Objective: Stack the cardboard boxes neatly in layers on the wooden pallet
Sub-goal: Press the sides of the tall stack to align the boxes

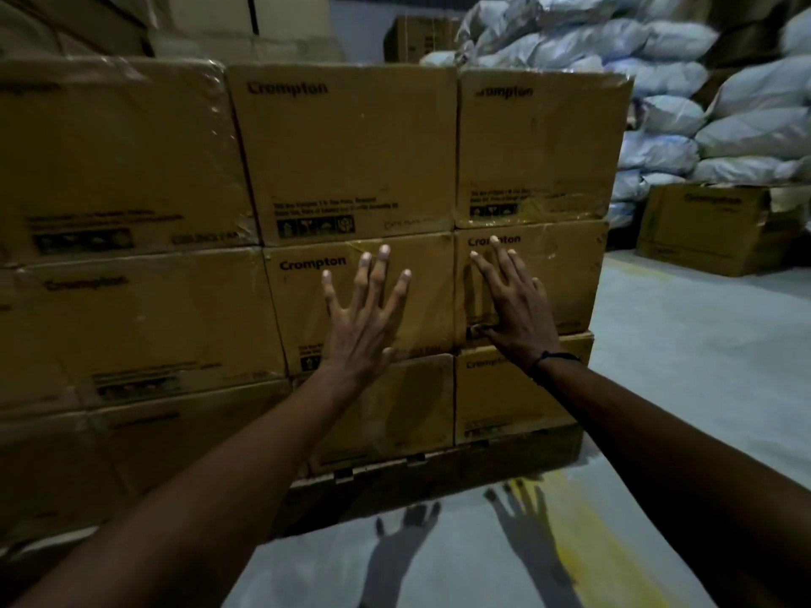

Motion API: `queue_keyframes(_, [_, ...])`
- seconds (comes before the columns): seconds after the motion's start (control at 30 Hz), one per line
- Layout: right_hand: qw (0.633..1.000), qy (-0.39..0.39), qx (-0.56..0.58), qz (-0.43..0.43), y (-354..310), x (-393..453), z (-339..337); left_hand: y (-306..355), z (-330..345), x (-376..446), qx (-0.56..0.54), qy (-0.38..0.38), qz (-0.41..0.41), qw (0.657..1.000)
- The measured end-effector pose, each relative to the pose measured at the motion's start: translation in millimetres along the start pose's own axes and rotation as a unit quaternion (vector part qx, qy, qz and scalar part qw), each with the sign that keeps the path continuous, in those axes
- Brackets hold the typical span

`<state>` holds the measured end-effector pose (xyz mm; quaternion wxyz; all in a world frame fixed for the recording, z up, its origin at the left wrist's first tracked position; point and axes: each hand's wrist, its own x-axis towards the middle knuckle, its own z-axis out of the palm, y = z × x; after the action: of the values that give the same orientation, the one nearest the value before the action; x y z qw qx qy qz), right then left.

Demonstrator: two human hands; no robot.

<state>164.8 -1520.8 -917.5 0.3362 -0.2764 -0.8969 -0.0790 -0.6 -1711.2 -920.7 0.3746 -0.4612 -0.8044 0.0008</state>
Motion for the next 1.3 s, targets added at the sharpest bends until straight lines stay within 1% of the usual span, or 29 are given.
queue_keyframes(0.1, [1.000, 0.011, 0.001, -0.021, -27.2, 13.8, -17.1, -33.1, -17.9, -6.0, -0.020, -0.002, -0.029, 0.999])
queue_keyframes(0.17, [0.998, 0.017, 0.004, -0.052, -57.5, 22.5, -24.8, -61.8, -28.5, -14.1, -0.017, -0.005, -0.057, 0.998])
queue_keyframes(0.23, [0.997, 0.006, 0.018, -0.080, -92.3, 29.4, -29.3, -92.1, -36.9, -24.6, -0.011, -0.011, -0.087, 0.996])
queue_keyframes(0.33, [0.993, -0.028, 0.000, -0.113, -142.6, 38.0, -32.4, -135.6, -43.0, -40.9, -0.004, -0.054, -0.119, 0.991])
queue_keyframes(0.47, [0.992, -0.077, 0.005, -0.104, -189.9, 45.0, -32.0, -176.7, -35.3, -61.3, -0.010, -0.122, -0.124, 0.985])
queue_keyframes(0.6, [0.991, -0.103, -0.003, -0.084, -202.8, 42.9, -22.6, -190.1, -27.3, -68.3, -0.020, -0.137, -0.099, 0.985])
queue_keyframes(0.83, [0.992, -0.106, -0.037, -0.059, -210.7, 39.9, -17.8, -190.0, -25.6, -67.2, -0.026, -0.145, -0.101, 0.984])
queue_keyframes(0.97, [0.988, -0.148, -0.029, -0.036, -225.2, 34.1, -29.7, -196.0, -34.4, -73.6, -0.020, -0.156, -0.079, 0.984])
queue_keyframes(1.1, [0.980, -0.193, -0.026, -0.035, -237.3, 23.7, -34.9, -219.9, -31.2, -98.7, -0.001, -0.168, -0.062, 0.984])
queue_keyframes(1.23, [0.980, -0.189, -0.015, -0.064, -256.9, 13.6, -25.8, -261.0, -24.8, -133.1, -0.008, -0.177, -0.100, 0.979])
queue_keyframes(1.3, [0.982, -0.179, -0.003, -0.062, -268.8, 10.3, -17.3, -281.2, -20.1, -149.5, -0.018, -0.190, -0.123, 0.974])
